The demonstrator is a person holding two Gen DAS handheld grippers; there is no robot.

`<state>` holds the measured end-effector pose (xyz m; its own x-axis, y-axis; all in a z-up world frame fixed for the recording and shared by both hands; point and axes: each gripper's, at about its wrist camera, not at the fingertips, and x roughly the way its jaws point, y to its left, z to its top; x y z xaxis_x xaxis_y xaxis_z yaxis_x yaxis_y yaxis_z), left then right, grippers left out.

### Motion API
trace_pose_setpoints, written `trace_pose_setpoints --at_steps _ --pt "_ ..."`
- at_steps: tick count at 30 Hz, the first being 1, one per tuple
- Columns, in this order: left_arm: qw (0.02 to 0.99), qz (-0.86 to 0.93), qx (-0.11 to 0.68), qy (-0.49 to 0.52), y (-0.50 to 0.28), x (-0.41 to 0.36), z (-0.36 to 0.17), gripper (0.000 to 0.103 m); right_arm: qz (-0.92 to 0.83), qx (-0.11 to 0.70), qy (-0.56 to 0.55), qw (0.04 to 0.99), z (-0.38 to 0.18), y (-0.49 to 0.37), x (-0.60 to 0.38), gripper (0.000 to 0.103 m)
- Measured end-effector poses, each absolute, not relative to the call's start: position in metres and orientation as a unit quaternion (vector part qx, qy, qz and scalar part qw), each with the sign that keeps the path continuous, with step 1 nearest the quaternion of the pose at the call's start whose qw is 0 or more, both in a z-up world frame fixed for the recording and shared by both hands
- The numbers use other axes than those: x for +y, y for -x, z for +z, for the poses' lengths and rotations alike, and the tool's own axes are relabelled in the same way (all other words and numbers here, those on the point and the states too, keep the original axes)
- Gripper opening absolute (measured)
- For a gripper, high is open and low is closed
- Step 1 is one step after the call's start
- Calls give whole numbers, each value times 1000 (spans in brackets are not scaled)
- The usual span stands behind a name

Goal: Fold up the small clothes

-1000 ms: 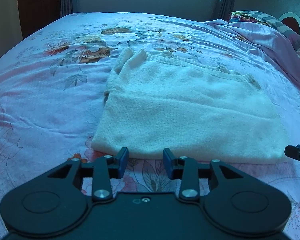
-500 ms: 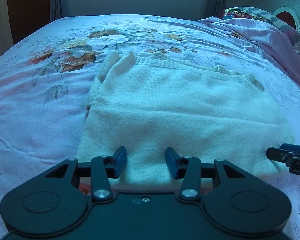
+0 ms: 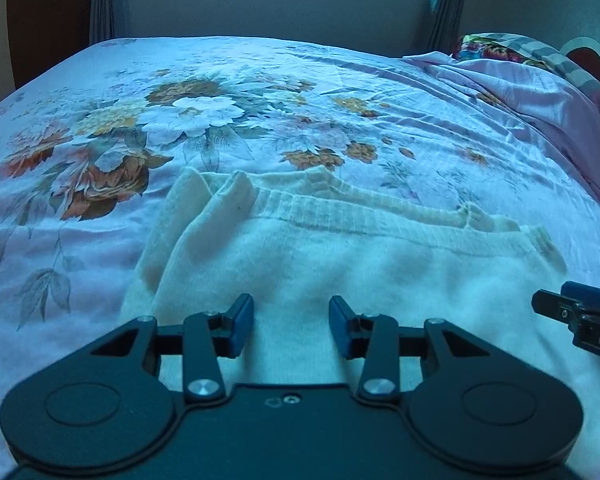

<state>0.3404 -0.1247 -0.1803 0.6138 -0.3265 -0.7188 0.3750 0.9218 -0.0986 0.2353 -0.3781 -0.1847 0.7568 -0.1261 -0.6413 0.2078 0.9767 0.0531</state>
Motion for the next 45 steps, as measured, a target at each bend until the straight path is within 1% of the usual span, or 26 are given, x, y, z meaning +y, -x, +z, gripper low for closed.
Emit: trace_pose_setpoints --at_steps 4,7,11,13,15,16,20,24,27,28,29,32,38,42,45 --pt "904 -177 388 -30 -370 -129 -185 41 -114 329 -41 936 -192 -260 -402 53" --pt "906 -163 391 -27 -385 -128 -190 40 -148 351 -36 924 -205 -276 -422 53" --pt "906 -161 390 -24 -385 -126 -190 40 -158 353 -79 919 -206 -275 -438 53" --pt "908 -163 384 -41 -375 -127 -185 38 -154 339 -79 925 -197 -265 -429 53" --pt "908 -170 380 -48 -363 -122 -180 39 -140 327 -77 932 -188 -252 -416 53" --pt "907 -172 381 -49 -357 -118 -179 40 -130 321 -79 935 -184 -245 -408 53" --pt "907 -170 381 -61 -332 -101 -174 40 -88 312 -84 942 -172 -220 -369 53" --pt "902 -170 392 -61 -312 -79 -169 41 -43 321 -78 943 -171 -202 -324 53" --pt "901 -162 399 -55 -301 -63 -165 44 -21 332 -69 941 -176 -193 -296 53" --pt "900 -159 402 -50 -299 -58 -164 48 -18 334 -71 940 -177 -191 -290 53" --pt "899 -159 405 -44 -297 -52 -164 49 -16 337 -76 938 -178 -188 -285 53" --pt "896 -156 416 -18 -293 -30 -167 49 -9 342 -83 936 -179 -181 -274 53" --pt "876 -173 446 66 -298 5 -177 50 -1 342 -78 936 -177 -178 -263 53" --pt "869 -191 451 76 -300 5 -179 51 -3 340 -83 937 -176 -183 -261 53" --pt "871 -187 449 67 -299 0 -181 53 -8 364 -66 929 -188 -189 -262 53"
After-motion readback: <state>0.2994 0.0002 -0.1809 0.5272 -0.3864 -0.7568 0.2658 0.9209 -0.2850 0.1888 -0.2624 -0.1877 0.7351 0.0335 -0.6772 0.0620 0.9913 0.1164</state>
